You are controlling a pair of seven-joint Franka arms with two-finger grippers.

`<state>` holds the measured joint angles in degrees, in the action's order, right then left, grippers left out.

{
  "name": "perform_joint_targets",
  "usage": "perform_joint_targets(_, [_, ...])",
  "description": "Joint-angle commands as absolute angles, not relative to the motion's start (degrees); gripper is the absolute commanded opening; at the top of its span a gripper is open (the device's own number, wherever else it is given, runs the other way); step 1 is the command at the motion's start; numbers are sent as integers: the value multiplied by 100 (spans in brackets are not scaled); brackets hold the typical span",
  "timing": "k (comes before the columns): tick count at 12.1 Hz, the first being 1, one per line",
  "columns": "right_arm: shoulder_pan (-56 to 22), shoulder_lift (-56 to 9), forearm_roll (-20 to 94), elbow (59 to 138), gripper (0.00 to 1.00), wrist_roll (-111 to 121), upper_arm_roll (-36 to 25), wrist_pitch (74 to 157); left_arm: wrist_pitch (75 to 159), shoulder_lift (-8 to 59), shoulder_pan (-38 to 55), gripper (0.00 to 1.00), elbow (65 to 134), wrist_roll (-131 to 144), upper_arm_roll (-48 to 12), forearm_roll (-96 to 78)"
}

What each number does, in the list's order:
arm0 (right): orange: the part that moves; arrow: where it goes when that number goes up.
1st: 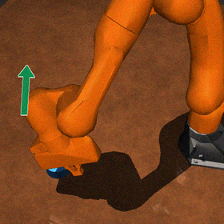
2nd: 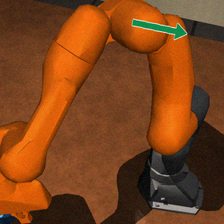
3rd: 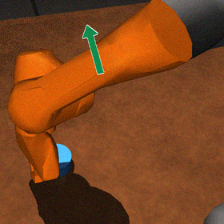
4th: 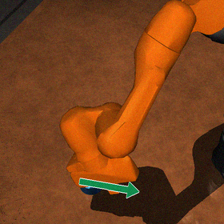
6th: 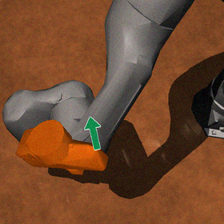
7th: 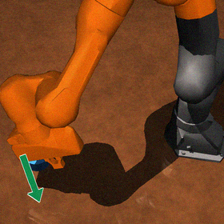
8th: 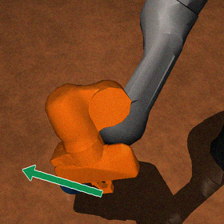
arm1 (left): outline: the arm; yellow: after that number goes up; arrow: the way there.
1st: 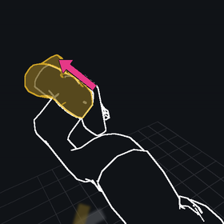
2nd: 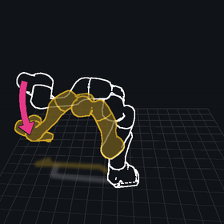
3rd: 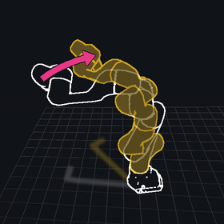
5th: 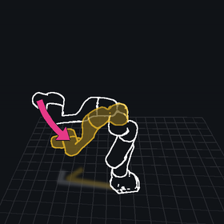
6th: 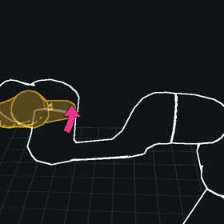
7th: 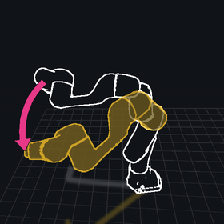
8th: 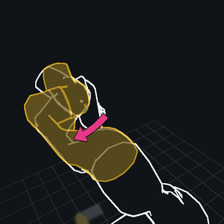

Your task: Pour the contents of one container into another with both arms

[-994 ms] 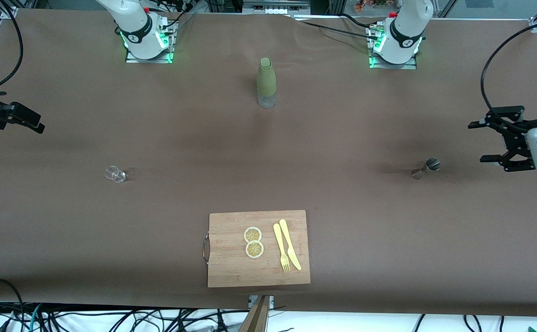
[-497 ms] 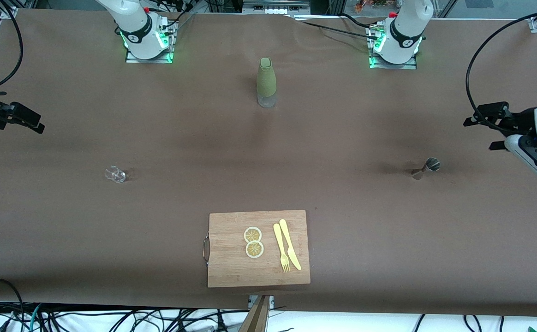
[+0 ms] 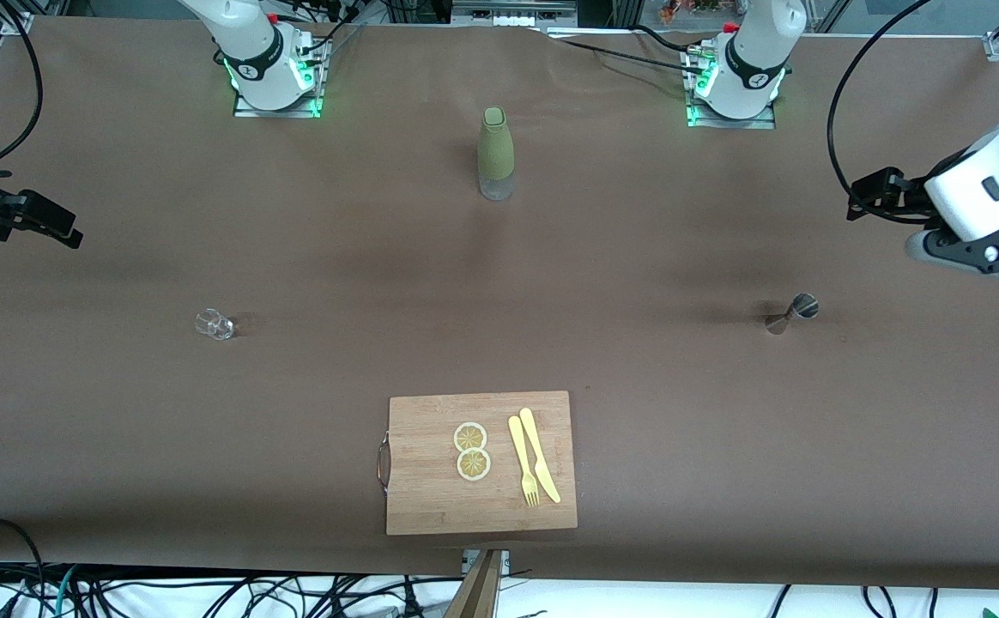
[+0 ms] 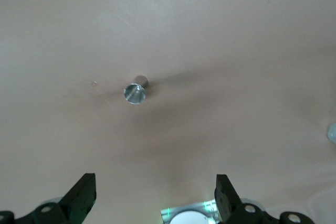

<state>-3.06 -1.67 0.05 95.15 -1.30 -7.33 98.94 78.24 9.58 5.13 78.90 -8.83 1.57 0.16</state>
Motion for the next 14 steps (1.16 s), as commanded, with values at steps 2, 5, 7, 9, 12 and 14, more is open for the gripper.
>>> perform_joint_targets(2, [-316,-149,-44,9475,100,-53,-747,9861,8858,-104,211,100,9683,-739,-105,272])
perform_joint_targets(5, [-308,-149,-44,9475,100,-53,-747,9861,8816,-70,211,100,9590,-607,-114,403])
perform_joint_targets(7, [-308,-149,-44,9475,100,-53,-756,9861,8815,26,220,100,9388,-47,-114,413])
perform_joint_targets(9, [-308,-149,-53,9475,100,-53,-756,9861,8754,114,98,100,9202,71,-114,378])
perform_joint_targets(12, [-308,-149,-53,9475,100,-53,-756,9861,8710,114,-106,100,9158,-44,-255,334])
perform_joint_targets(14, [-308,-149,-53,9475,100,-53,-756,9861,8613,149,-105,100,9062,-62,-185,334])
